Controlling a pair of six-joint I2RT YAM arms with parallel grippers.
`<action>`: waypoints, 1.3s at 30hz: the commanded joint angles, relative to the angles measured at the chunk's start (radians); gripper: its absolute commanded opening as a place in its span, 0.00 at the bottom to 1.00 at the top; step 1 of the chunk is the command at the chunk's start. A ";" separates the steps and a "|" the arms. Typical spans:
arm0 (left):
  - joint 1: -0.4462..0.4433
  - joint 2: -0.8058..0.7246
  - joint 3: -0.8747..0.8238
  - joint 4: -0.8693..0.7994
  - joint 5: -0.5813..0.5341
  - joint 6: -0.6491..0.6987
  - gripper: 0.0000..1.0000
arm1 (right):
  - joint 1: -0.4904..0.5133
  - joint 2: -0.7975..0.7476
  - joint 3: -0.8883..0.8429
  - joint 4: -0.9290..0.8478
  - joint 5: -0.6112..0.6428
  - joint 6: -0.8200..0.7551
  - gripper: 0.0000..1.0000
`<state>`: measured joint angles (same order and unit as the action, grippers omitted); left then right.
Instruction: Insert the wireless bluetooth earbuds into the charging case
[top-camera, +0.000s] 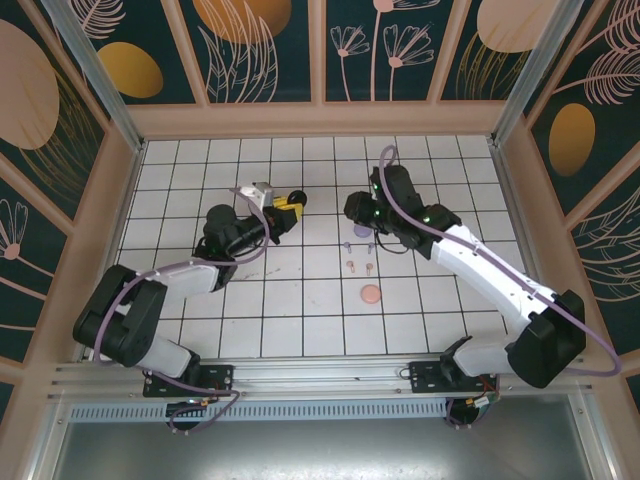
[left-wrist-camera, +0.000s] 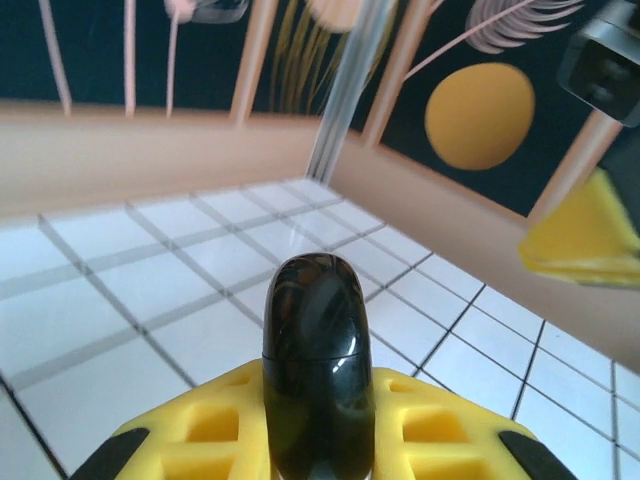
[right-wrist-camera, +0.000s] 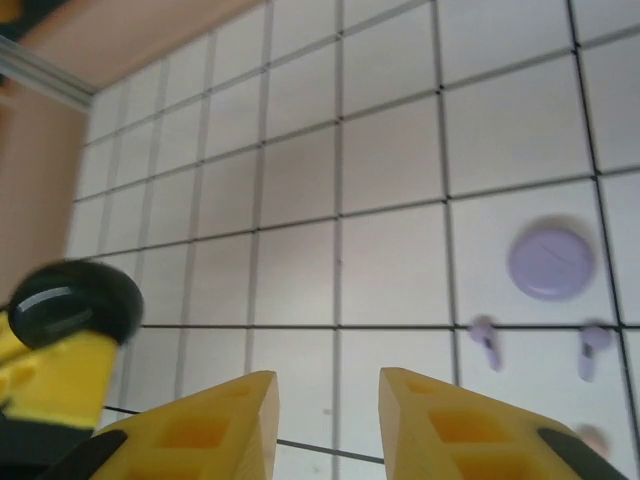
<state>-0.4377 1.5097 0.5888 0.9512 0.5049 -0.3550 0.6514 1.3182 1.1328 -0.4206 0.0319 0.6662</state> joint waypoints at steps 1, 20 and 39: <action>0.002 0.053 0.049 -0.118 -0.058 -0.214 0.00 | 0.002 -0.038 -0.081 0.052 0.056 0.036 0.39; 0.004 0.304 0.254 -0.619 -0.207 -0.337 0.00 | 0.016 -0.137 -0.242 0.011 0.113 -0.014 0.59; 0.014 0.312 0.259 -0.709 -0.320 -0.275 0.54 | 0.011 -0.126 -0.269 -0.100 0.115 0.002 0.74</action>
<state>-0.4381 1.8408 0.8577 0.2947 0.2470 -0.6601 0.6628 1.2053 0.8795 -0.4648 0.1341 0.6605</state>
